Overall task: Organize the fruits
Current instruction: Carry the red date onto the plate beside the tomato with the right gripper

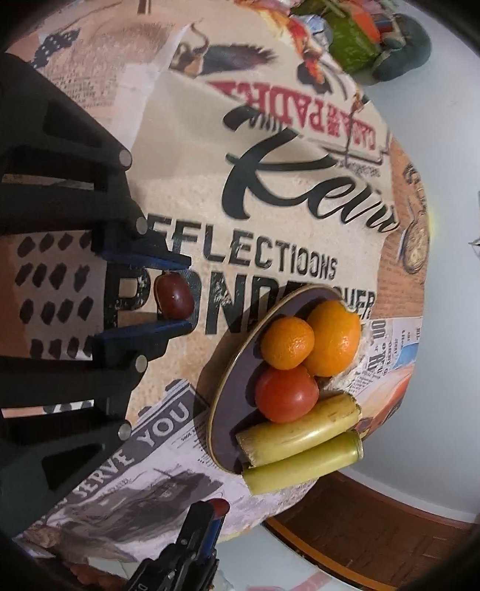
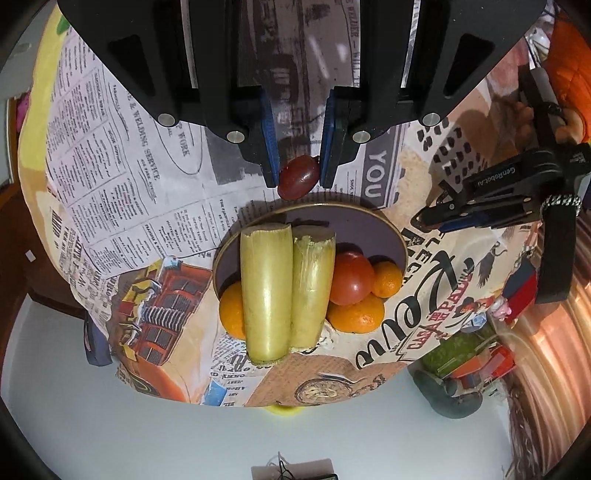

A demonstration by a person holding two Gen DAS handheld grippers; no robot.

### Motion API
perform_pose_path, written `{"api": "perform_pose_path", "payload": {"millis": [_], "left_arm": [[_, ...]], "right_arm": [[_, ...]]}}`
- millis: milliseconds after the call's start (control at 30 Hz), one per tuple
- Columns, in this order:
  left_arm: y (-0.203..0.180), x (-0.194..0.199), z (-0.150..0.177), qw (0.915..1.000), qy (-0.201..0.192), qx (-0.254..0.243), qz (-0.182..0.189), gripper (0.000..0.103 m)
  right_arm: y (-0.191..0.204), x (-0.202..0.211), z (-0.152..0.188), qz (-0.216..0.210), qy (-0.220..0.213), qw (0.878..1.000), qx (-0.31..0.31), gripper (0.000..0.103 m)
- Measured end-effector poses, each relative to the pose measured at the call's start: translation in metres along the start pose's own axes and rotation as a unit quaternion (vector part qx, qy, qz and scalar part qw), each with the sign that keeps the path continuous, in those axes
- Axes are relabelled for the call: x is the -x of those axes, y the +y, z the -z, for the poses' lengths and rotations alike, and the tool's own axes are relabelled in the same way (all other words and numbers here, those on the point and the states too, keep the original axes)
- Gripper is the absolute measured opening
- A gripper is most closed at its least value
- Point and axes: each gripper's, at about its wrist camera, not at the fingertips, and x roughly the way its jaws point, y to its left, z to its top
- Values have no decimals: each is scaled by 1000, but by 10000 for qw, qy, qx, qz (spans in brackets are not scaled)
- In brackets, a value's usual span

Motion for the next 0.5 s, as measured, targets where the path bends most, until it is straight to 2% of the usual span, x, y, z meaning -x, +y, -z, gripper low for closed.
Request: {"api": "perform_pose_path", "payload": {"millis": [200, 500], "left_arm": [[-1, 12, -1, 9999, -140, -46, 48, 27], [-8, 33, -15, 9986, -404, -81, 340, 27]], "right_arm": [[5, -4, -3, -75, 1, 10000, 7, 20], [11, -4, -13, -151, -110, 9998, 33, 20]]}}
